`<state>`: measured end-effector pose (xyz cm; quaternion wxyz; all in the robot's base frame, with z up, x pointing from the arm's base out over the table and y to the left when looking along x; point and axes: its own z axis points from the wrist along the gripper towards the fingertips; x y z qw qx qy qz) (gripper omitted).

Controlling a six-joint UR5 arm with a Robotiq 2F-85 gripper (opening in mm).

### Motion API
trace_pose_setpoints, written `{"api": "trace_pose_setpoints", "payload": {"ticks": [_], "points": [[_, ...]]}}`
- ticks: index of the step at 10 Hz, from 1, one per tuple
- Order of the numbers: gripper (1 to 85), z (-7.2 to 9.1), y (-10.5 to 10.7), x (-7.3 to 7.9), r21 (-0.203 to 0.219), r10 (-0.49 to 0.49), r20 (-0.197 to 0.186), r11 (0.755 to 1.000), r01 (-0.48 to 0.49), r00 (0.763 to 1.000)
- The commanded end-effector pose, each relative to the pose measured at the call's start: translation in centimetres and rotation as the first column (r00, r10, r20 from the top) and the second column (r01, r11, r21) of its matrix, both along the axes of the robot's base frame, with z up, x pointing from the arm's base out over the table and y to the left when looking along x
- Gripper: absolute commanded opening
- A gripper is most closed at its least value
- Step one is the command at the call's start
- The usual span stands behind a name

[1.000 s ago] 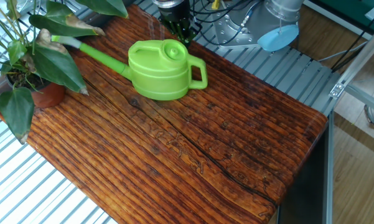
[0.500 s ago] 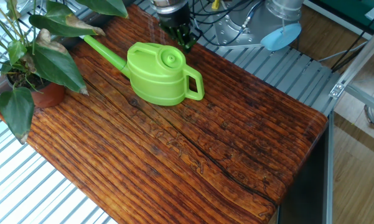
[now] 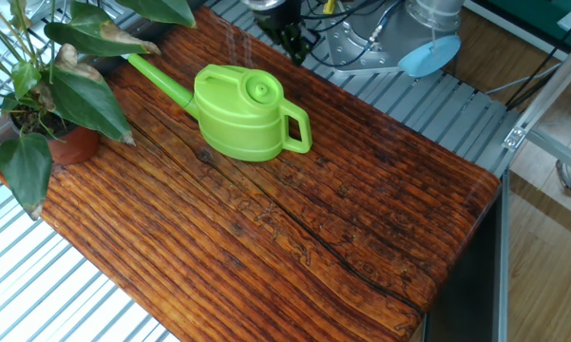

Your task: Water the plant

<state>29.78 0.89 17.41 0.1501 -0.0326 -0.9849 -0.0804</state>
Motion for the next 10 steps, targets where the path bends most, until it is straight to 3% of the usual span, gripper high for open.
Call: {"api": "trace_pose_setpoints", "payload": {"ticks": [1, 2, 3, 6, 7, 8, 10], "points": [[1.3, 2.7, 2.7, -1.3, -0.001, -0.035, -0.027, 0.999, 0.035, 0.999], [1.3, 3.7, 4.2, -0.8, -0.022, -0.064, -0.027, 0.998, 0.063, 0.998], [1.3, 4.1, 5.2, 0.3, -0.042, -0.060, -0.002, 0.997, 0.060, 0.998], [1.3, 3.4, 7.6, 4.8, -0.041, 0.009, 0.107, 0.999, -0.005, 0.994], [1.3, 2.9, 7.5, 6.2, -0.046, 0.026, 0.134, 0.999, -0.020, 0.991], [1.3, 2.5, 8.0, 7.2, -0.026, 0.023, 0.138, 0.999, -0.020, 0.990], [1.3, 1.8, 7.2, 7.5, -0.055, -0.002, 0.096, 0.998, 0.007, 0.995]]}}
